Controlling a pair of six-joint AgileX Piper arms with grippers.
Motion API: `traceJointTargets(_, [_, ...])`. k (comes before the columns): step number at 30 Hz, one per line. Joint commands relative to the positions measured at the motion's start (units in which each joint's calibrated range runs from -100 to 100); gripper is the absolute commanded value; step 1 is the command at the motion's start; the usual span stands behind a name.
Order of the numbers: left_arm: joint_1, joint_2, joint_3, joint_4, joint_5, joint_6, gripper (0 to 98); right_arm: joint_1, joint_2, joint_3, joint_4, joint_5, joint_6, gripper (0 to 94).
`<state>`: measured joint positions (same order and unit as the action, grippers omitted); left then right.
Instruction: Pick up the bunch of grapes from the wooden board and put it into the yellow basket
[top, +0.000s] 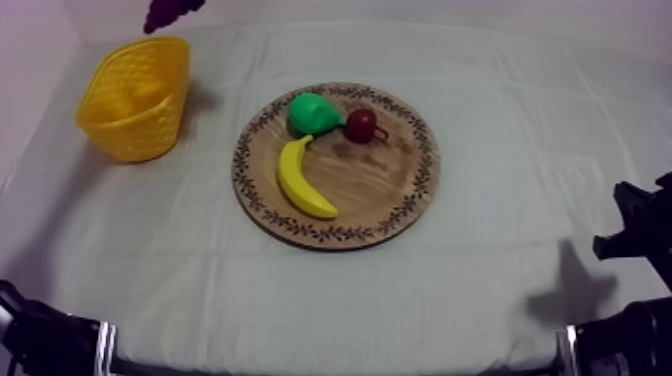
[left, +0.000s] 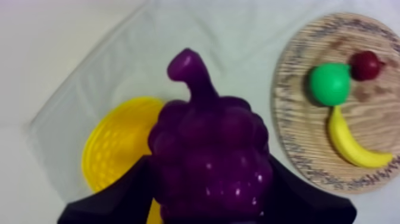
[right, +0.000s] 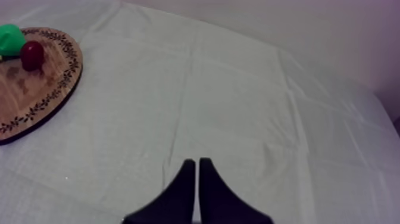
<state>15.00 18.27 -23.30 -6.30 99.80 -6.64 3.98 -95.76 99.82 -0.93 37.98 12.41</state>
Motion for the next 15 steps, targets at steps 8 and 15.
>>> traceJointTargets(8, [-5.7,2.2,-2.2,-0.67,0.0,0.0,42.2,0.0,0.0,0.0,0.0,0.0,0.0,0.3])
traceJointTargets(15, [-7.6,4.6,-2.1,-0.21,0.0,1.6,42.7,0.0,0.0,0.0,0.0,0.0,0.0,0.3])
